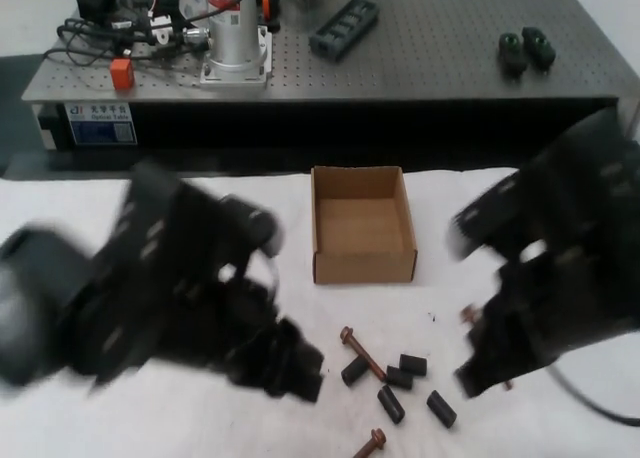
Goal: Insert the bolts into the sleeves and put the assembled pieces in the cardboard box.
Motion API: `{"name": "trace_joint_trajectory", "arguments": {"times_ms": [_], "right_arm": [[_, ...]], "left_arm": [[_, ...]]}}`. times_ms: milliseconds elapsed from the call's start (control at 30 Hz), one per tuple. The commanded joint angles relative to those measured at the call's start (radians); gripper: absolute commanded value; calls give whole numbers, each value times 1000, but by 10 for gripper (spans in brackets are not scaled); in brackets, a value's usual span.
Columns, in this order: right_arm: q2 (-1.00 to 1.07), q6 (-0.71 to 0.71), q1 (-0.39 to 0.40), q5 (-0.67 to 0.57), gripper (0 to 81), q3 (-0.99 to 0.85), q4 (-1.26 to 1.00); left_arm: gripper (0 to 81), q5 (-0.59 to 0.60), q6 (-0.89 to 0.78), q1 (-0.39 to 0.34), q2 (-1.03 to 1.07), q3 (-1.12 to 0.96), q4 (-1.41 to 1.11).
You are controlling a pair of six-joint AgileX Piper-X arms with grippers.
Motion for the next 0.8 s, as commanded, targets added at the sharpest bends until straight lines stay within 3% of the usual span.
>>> {"name": "trace_joint_trajectory", "arguments": {"times_ms": [0,100,367,767], "right_arm": [[-144,28,-49,-20,22,-2,87],[-221,28,-78,-20,22,-2,109],[-264,14,-150,-24,22,-2,138],[-264,-26,-198,-38,22,1,144]], "left_arm": [[246,-28,82,-16,73,-89,90],[246,-74,176,-45,202,-234,211],[246,-145,210,-82,484,-560,421],[246,-198,288,-109,606,-657,474]]}}
